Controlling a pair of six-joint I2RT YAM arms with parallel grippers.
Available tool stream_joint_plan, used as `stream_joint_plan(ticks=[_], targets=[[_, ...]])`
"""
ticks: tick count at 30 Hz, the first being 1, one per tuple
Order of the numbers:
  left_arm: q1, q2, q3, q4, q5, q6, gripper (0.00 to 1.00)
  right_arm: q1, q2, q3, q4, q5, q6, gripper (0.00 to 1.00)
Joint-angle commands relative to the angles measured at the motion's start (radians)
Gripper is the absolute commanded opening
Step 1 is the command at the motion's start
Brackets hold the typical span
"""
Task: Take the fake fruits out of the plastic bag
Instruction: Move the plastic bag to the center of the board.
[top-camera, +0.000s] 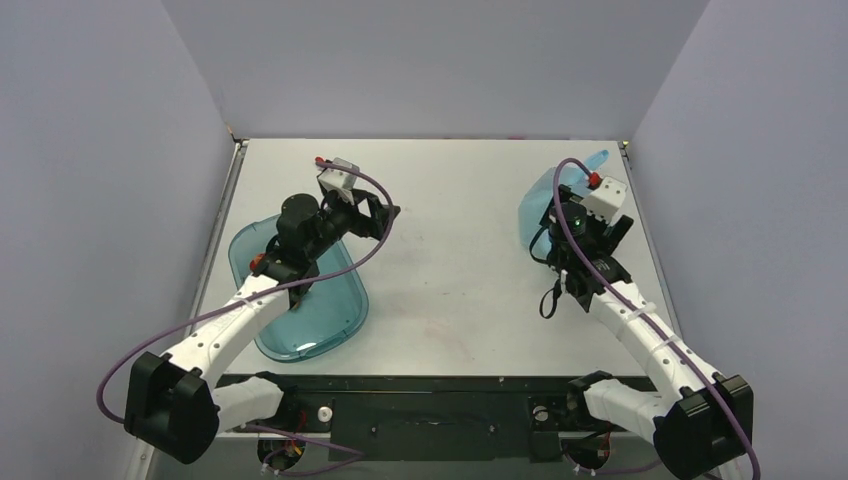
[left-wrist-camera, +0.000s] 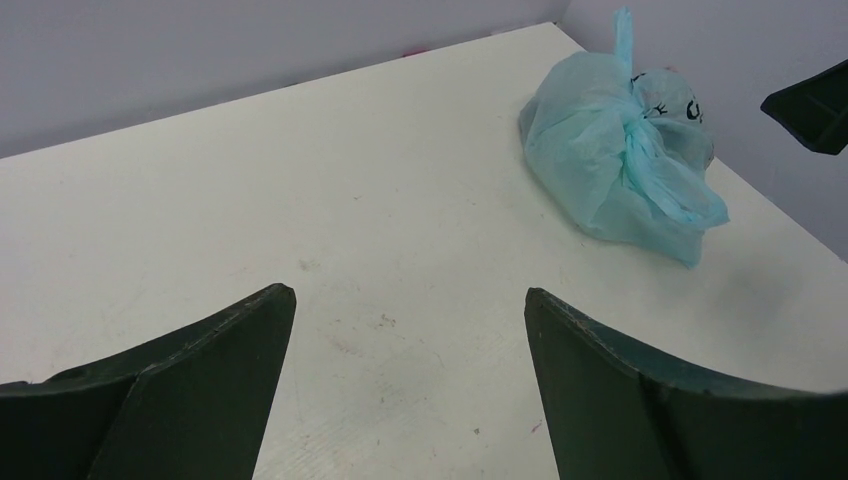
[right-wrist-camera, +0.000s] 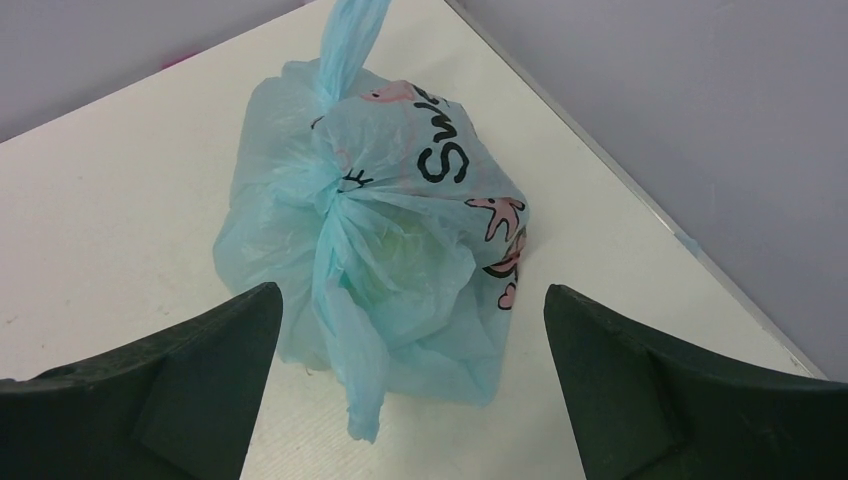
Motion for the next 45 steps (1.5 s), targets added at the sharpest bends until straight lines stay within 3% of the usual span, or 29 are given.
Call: stream_joint_plan(ticks=[1,6,11,17,23,28,32,35,37,42,45], targets=[[-0.023,0.023,0.066,-0.003,0.027,-0.004,0.83,-0.106,0.0,0.024,-0.036,-0.101,0.091,1.0],[-0.053,0.061,0.099,-0.04,0.052,-0.006,0.83,-0.254,0.029,0.077,-0.05,-0.229,0.115,1.0],[-0.088,0.087,0.122,-0.076,0.061,0.011,0.83,-0.321,0.168,0.178,-0.094,-0.301,0.115,1.0],[-0.111,0.092,0.125,-0.088,0.053,0.025,0.83,-0.366,0.344,0.302,-0.119,-0.53,0.074,0.91],[-0.127,0.104,0.13,-0.099,0.051,0.032,0.83,-0.377,0.516,0.419,-0.126,-0.51,0.049,0.89],[-0.156,0.122,0.139,-0.125,0.046,0.053,0.83,-0.379,0.669,0.533,-0.146,-0.668,-0.022,0.69],[-0.17,0.143,0.154,-0.145,0.043,0.063,0.83,-0.344,0.759,0.565,-0.143,-0.855,-0.054,0.39],[-0.175,0.158,0.158,-0.151,0.024,0.065,0.8,-0.252,0.757,0.531,-0.124,-0.915,-0.131,0.1],[-0.178,0.177,0.172,-0.167,0.018,0.062,0.77,-0.181,0.718,0.47,-0.072,-0.966,-0.181,0.02],[-0.188,0.242,0.214,-0.216,0.015,0.051,0.73,-0.066,0.64,0.336,0.034,-1.159,-0.253,0.0],[-0.202,0.286,0.241,-0.256,0.024,0.048,0.73,-0.058,0.615,0.292,0.073,-1.251,-0.239,0.09]])
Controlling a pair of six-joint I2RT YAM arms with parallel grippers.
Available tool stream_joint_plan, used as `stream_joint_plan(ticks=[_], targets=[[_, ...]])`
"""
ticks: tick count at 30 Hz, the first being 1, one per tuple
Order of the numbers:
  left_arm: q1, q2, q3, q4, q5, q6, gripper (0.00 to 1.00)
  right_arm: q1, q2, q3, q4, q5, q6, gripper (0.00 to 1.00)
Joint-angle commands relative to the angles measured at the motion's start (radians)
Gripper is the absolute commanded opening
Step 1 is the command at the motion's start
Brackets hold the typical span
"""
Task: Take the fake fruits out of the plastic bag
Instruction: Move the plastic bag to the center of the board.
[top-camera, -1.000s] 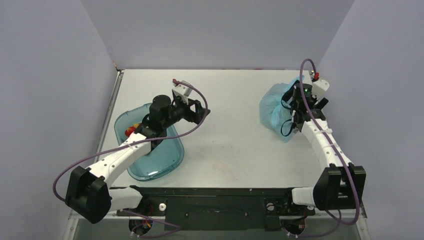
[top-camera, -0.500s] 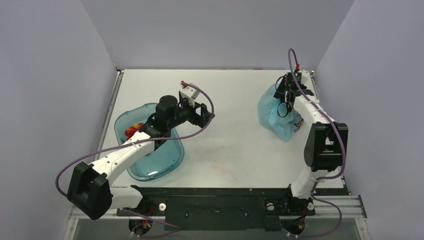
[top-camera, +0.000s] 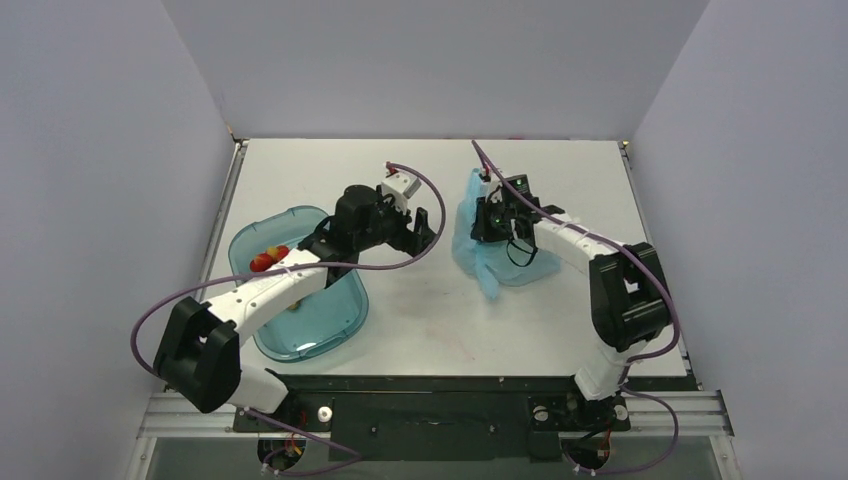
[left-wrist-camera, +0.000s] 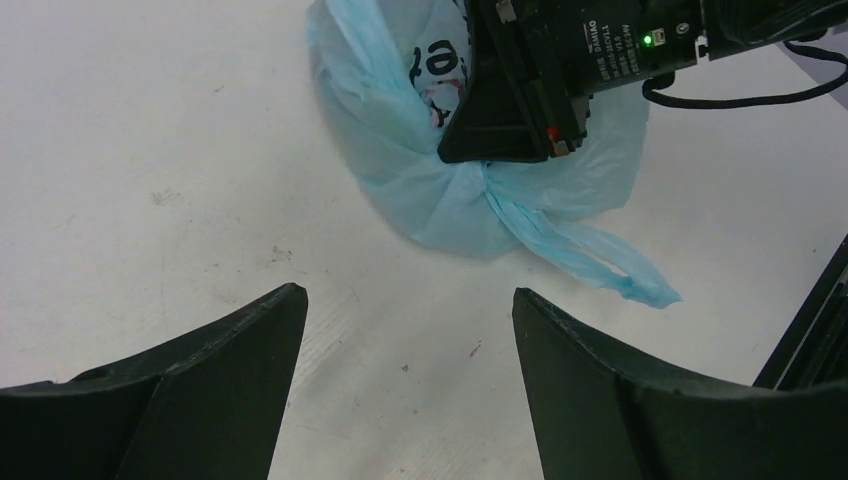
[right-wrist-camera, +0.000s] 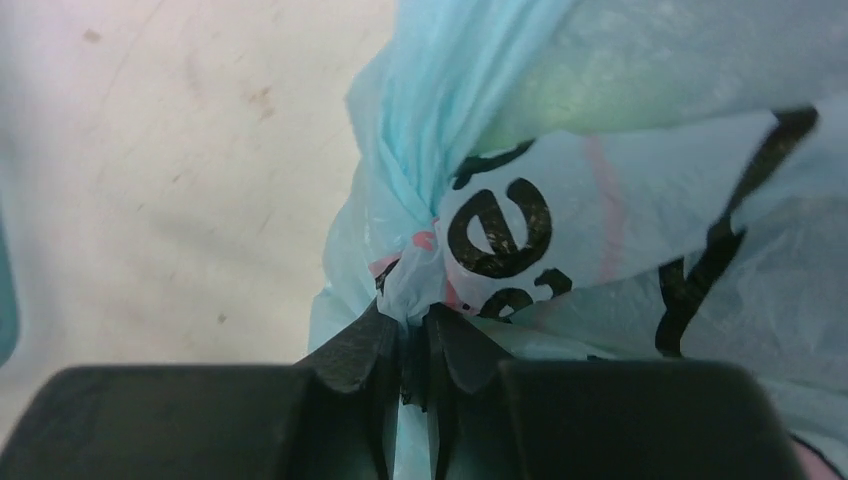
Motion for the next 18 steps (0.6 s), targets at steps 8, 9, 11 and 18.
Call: stream_joint_plan(ticks=[8,9,11,18], targets=[[-0.063,0.087,0.087,-0.085,0.004,0.02,0.74,0.009,-0.334,-0.266,0.211,0.055,0.129,0.48],[-0.066,0.092,0.086,-0.082,0.005,0.016,0.74,0.012,-0.368,-0.291,0.21,0.067,0.146,0.49],[-0.073,0.113,0.091,-0.075,0.022,-0.001,0.74,0.025,-0.409,-0.326,0.208,0.089,0.148,0.51],[-0.129,0.197,0.12,-0.091,0.049,-0.023,0.73,0.038,-0.412,-0.348,0.182,0.211,0.088,0.54]])
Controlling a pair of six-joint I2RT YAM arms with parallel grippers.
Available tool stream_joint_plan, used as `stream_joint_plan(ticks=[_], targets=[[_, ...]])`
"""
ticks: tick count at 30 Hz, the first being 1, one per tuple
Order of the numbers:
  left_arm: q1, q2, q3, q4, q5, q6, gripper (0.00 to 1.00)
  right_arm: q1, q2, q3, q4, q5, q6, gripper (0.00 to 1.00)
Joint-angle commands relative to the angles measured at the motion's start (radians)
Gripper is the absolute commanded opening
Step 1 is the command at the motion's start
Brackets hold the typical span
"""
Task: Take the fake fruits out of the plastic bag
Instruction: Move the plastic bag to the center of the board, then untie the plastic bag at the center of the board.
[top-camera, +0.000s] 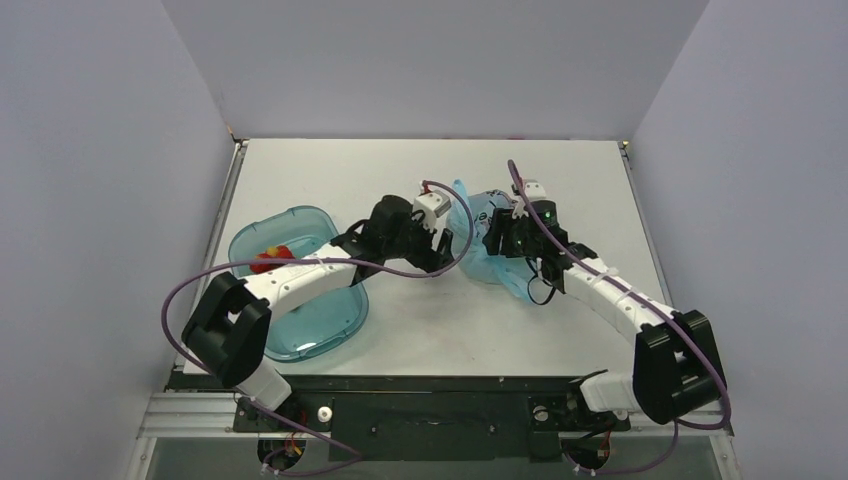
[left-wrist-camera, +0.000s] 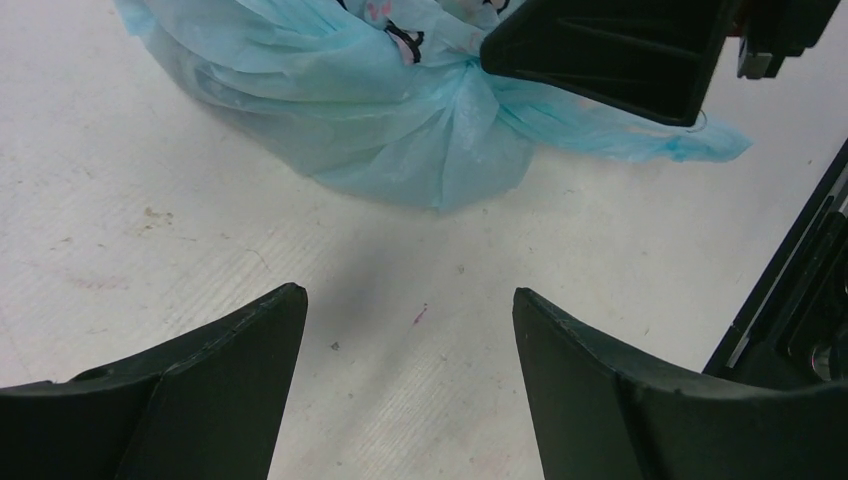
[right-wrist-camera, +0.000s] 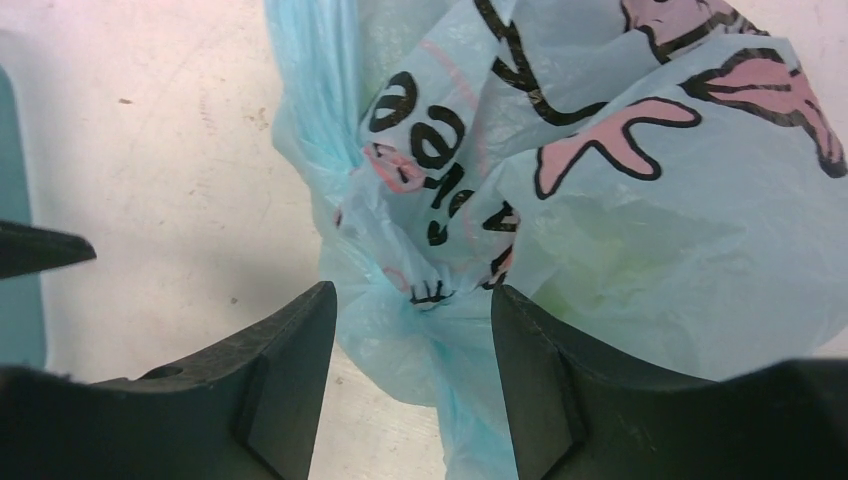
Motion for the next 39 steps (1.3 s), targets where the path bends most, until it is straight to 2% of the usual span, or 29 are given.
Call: stream_joint_plan(ticks=[1,3,5,6,9,10,12,15,18,28,30,31,32,33,35,37,39], targets=[[-0.045,0.039,0.052,-0.004,0.03,-0.014,0.73,0.005,0.041,0.015,0.026,0.09,-0.025,0.54],[-0.059,0.052,0.056,-0.005,0.031,-0.017,0.67,0.004,0.08,0.04,0.028,0.084,-0.014,0.5],[-0.071,0.068,0.061,0.002,0.032,-0.035,0.59,0.004,0.111,0.052,0.049,0.036,-0.006,0.4],[-0.074,0.074,0.062,0.004,0.034,-0.056,0.57,0.005,0.128,0.061,0.054,0.021,-0.002,0.32],[-0.085,0.105,0.075,0.007,0.04,-0.093,0.56,0.006,0.154,0.087,0.063,-0.121,0.007,0.18],[-0.088,0.11,0.077,0.006,0.038,-0.096,0.56,0.009,0.16,0.093,0.064,-0.15,0.008,0.07],[-0.089,0.115,0.079,0.006,0.024,-0.102,0.59,0.016,0.156,0.099,0.064,-0.225,0.007,0.0],[-0.09,0.114,0.072,0.011,-0.005,-0.103,0.6,0.029,0.128,0.074,0.112,-0.319,0.042,0.0],[-0.089,0.13,0.077,-0.005,-0.038,-0.1,0.59,0.037,0.079,0.052,0.119,-0.348,0.045,0.0],[-0.087,0.15,0.108,-0.05,-0.091,-0.069,0.47,0.065,0.063,0.035,0.093,-0.39,0.031,0.0],[-0.083,0.139,0.106,-0.052,-0.094,-0.056,0.35,0.078,0.066,0.028,0.084,-0.374,0.037,0.0],[-0.081,0.132,0.103,-0.048,-0.095,-0.05,0.29,0.083,0.056,0.024,0.08,-0.359,0.036,0.02],[-0.076,0.123,0.094,-0.039,-0.096,-0.047,0.17,0.089,0.047,0.01,0.062,-0.307,0.035,0.06],[-0.074,0.119,0.091,-0.036,-0.093,-0.043,0.14,0.093,0.021,0.001,0.051,-0.274,0.039,0.17],[-0.066,0.109,0.087,-0.029,-0.076,-0.038,0.08,0.107,-0.026,-0.038,0.031,-0.137,0.061,0.31],[-0.063,0.101,0.083,-0.012,-0.054,-0.042,0.02,0.124,-0.07,-0.09,0.056,-0.053,0.087,0.39],[-0.058,0.095,0.073,0.01,-0.022,-0.049,0.0,0.14,-0.098,-0.131,0.1,-0.001,0.101,0.41]])
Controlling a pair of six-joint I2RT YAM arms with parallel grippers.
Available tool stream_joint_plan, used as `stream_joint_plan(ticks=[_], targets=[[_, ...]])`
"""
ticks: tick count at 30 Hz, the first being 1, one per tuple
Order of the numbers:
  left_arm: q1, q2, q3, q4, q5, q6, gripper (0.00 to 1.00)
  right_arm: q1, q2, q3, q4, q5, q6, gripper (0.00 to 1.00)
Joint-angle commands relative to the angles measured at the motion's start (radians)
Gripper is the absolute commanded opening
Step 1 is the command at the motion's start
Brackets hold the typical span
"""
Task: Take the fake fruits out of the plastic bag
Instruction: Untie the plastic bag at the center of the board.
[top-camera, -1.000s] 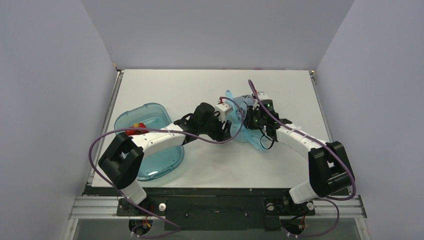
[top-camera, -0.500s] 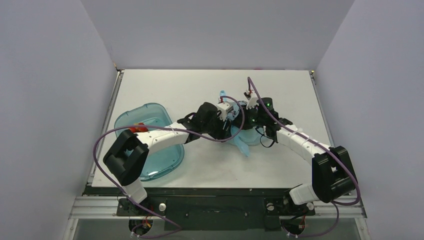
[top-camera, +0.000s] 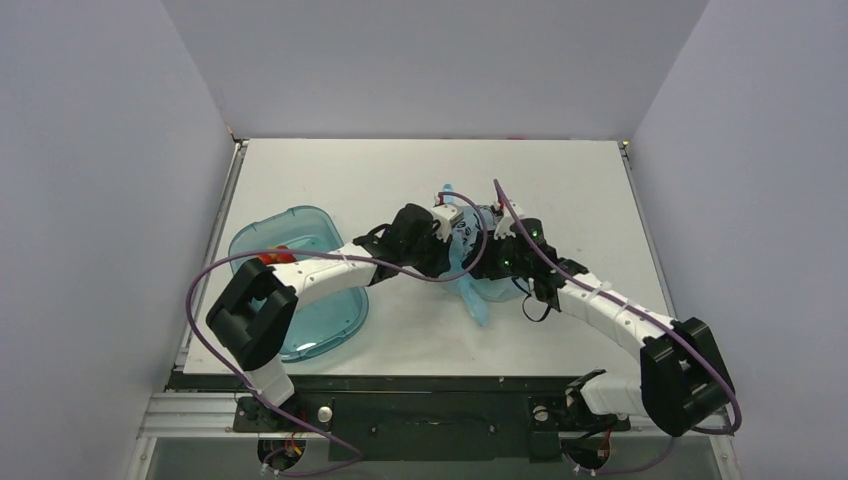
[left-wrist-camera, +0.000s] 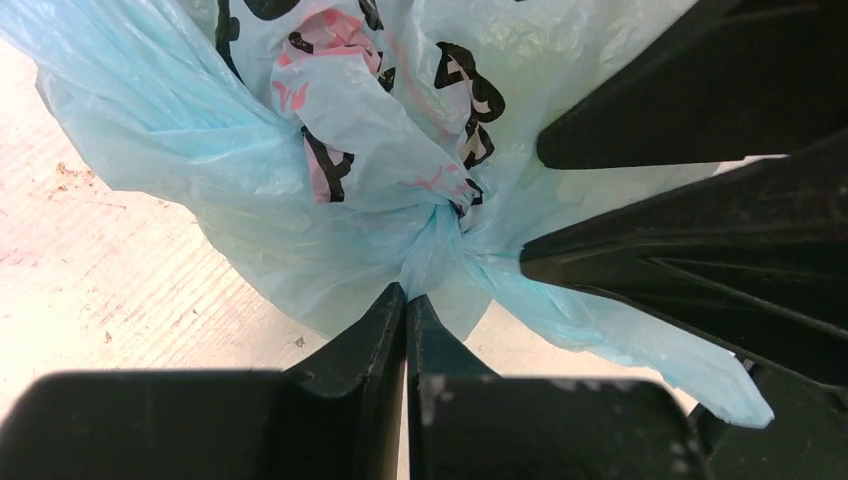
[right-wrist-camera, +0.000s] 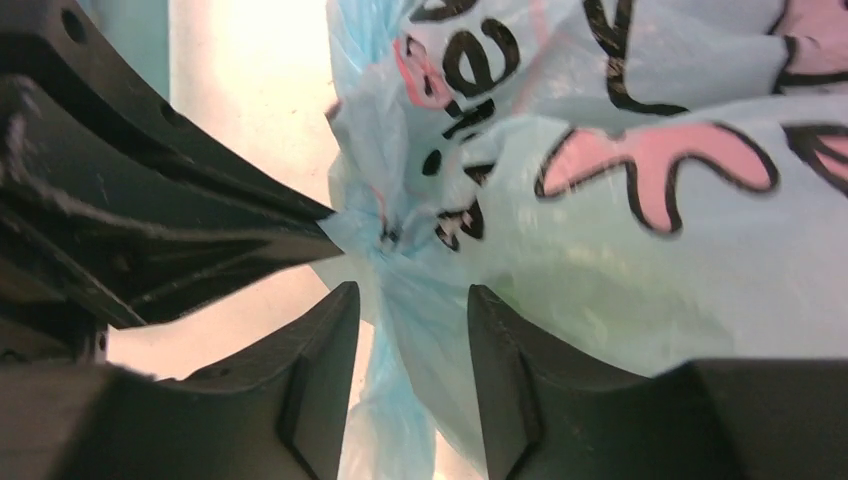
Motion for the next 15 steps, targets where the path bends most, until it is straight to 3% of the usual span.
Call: stream_joint_plan(ticks=[1,7,11,12,14,15], targets=[[0.016,-0.055,0.012,0.071,0.062,0.003,0.0,0.037,-0.089,-0.072,0.072,0.213,0.045,0.42],[0.019,-0.065,-0.002,0.126,0.157,-0.018,0.0,0.063,-0.05,-0.062,0.131,0.238,0.056,0.47],[0.018,-0.072,-0.003,0.134,0.174,-0.024,0.0,0.092,0.004,-0.022,0.118,0.349,0.08,0.45],[0.018,-0.077,-0.004,0.132,0.16,-0.025,0.0,0.092,0.007,-0.017,0.114,0.401,0.089,0.41],[0.021,-0.087,-0.005,0.122,0.088,-0.039,0.0,0.083,-0.001,-0.016,0.099,0.481,0.107,0.22],[0.03,-0.091,-0.007,0.118,0.027,-0.056,0.0,0.076,-0.018,-0.019,0.093,0.504,0.129,0.05]])
